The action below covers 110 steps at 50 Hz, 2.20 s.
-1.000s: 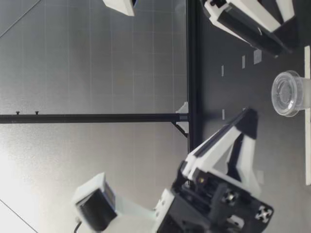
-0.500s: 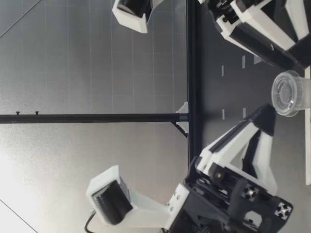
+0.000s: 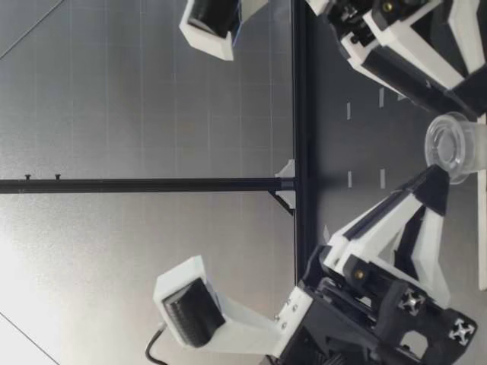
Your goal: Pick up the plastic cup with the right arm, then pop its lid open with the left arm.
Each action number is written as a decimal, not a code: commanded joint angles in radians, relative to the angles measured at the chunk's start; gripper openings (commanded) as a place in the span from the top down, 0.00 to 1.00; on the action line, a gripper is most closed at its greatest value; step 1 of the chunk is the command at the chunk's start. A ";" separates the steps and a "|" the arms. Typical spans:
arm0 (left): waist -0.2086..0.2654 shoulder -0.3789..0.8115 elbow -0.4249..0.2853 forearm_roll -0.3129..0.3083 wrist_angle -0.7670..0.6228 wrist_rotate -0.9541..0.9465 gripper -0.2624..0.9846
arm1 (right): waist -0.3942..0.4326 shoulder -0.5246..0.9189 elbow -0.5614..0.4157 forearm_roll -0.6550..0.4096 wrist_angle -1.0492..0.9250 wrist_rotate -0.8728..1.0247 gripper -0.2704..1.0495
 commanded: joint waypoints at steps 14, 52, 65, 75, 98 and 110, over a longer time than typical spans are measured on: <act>0.000 -0.009 -0.018 0.000 0.003 0.000 0.75 | -0.009 0.025 -0.051 -0.005 -0.005 -0.006 0.34; 0.000 0.005 -0.021 0.000 0.005 0.002 0.75 | -0.005 0.049 -0.132 -0.052 0.117 -0.006 0.47; -0.002 -0.012 -0.012 -0.002 0.020 -0.006 0.75 | -0.003 0.037 -0.121 -0.074 0.120 -0.005 0.57; -0.002 -0.215 0.044 -0.003 0.064 -0.037 0.75 | -0.005 -0.034 -0.049 -0.074 0.112 -0.006 0.58; -0.002 -0.330 0.293 -0.101 -0.641 -0.657 0.47 | -0.005 -0.385 0.163 -0.098 -0.367 -0.110 0.58; -0.002 -0.235 0.172 -0.089 -0.560 -1.012 0.21 | -0.005 -0.371 0.140 -0.086 -0.425 -0.229 0.57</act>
